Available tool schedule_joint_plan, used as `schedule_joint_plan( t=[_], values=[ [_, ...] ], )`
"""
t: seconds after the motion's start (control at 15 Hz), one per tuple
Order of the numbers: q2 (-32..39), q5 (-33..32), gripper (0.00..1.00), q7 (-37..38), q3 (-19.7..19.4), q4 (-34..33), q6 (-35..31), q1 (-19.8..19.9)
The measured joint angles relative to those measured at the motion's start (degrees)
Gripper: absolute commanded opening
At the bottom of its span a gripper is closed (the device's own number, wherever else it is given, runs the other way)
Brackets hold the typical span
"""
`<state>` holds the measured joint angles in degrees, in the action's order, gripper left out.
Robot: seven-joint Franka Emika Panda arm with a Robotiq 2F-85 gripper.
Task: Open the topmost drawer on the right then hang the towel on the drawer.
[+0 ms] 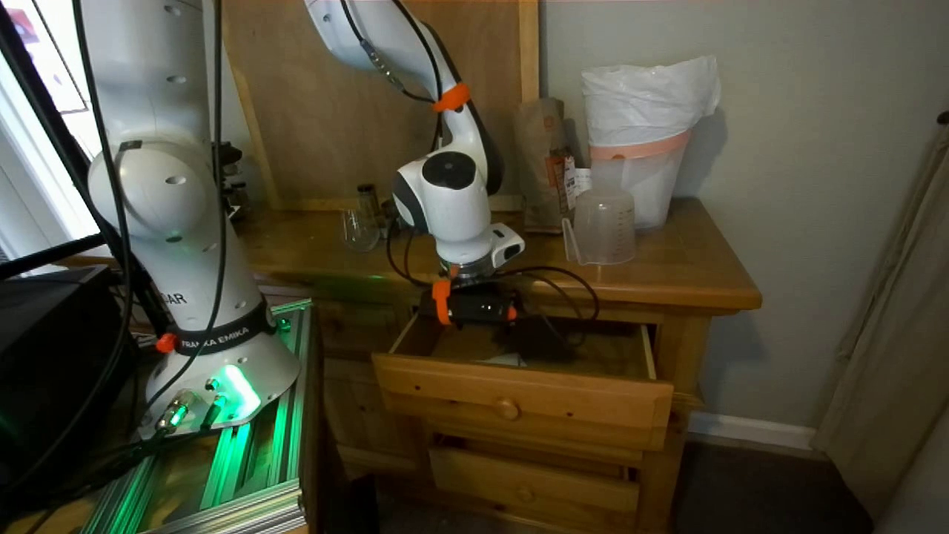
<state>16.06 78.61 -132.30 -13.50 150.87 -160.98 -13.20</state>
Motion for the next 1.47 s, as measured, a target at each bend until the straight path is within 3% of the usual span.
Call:
schedule_joint_plan(
  t=[1.07, 1.47],
  values=[
    [9.9, 0.0, 1.00, -3.2, 0.0, -5.5, 10.5, 2.3],
    [14.9, 4.3, 1.00, -5.7, 0.8, -9.5, 10.6, 2.7]
  ],
)
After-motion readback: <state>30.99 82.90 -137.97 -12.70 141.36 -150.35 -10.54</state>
